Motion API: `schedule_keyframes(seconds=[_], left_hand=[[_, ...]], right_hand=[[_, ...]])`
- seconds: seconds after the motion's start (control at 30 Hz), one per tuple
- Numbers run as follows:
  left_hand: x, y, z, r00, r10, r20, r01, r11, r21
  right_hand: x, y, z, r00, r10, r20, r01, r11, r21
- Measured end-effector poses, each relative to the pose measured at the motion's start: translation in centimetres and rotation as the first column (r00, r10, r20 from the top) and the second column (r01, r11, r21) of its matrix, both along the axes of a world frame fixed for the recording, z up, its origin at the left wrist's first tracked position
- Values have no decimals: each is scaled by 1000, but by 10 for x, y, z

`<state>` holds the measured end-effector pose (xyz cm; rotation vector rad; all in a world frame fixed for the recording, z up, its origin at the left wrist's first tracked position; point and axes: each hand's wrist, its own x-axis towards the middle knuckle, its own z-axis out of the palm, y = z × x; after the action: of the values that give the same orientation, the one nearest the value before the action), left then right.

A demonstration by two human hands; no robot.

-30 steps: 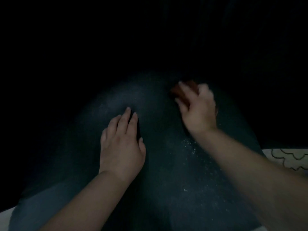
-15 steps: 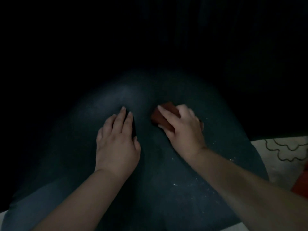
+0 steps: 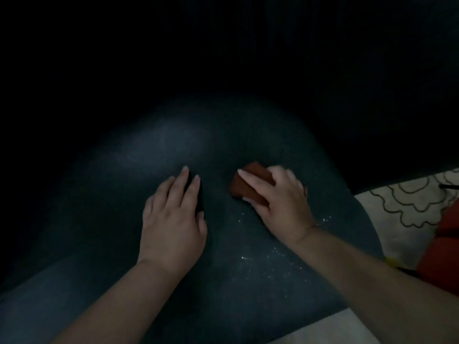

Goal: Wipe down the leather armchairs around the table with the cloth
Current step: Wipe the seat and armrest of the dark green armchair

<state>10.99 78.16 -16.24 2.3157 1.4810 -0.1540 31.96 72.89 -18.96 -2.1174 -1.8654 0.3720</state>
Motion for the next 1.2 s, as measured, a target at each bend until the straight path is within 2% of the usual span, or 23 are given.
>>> schedule_keyframes(seconds=[0.07,0.17,0.23,0.37,0.47,0.6,0.67,0.8,0.87,0.93,1.07,1.2], left_hand=[[0,-4,0,1000,-20,-8,20,1000,7],[-3,-5,-3,999,-40,-6,40,999,27],[-5,-5,-4,999,-47,-7,47,998,33],[-8,-7,-4,999,-50,-7,50,999,14],[-15,-13,-2,997,-73,-17,73,997,21],[-27,-17,-3,998,-64,1,64,997,40],[-29,-19,-5,998,-56,2,56,998,41],[-27,-24,-6,999,-48,-6,48,998,27],[-27,-25,-5,999,-49,-14,49,999,14],[-27,-25,-3,998,-56,-25,56,998,10],[-25,-28,-3,997,-69,-21,69,998,-3],[-23,-31,-3,997,-75,-33,75,997,-8]], right_hand=[[20,18,0,996,-84,28,83,996,30],[41,41,-3,939,-343,20,343,939,4],[27,31,-6,923,-385,9,385,923,-8],[-25,-12,-1,967,-252,-41,253,967,13],[-27,-18,3,988,-145,-45,146,989,19],[-4,7,-1,931,-366,13,366,931,0],[-20,3,-2,913,-407,4,407,913,-4],[-79,-32,0,979,-200,-27,200,980,14],[-79,-33,0,990,-140,-22,140,990,-3],[-61,-21,0,986,-166,11,166,986,5],[-47,-13,-1,929,-369,24,369,929,13],[-82,-36,4,979,-195,-60,196,980,22]])
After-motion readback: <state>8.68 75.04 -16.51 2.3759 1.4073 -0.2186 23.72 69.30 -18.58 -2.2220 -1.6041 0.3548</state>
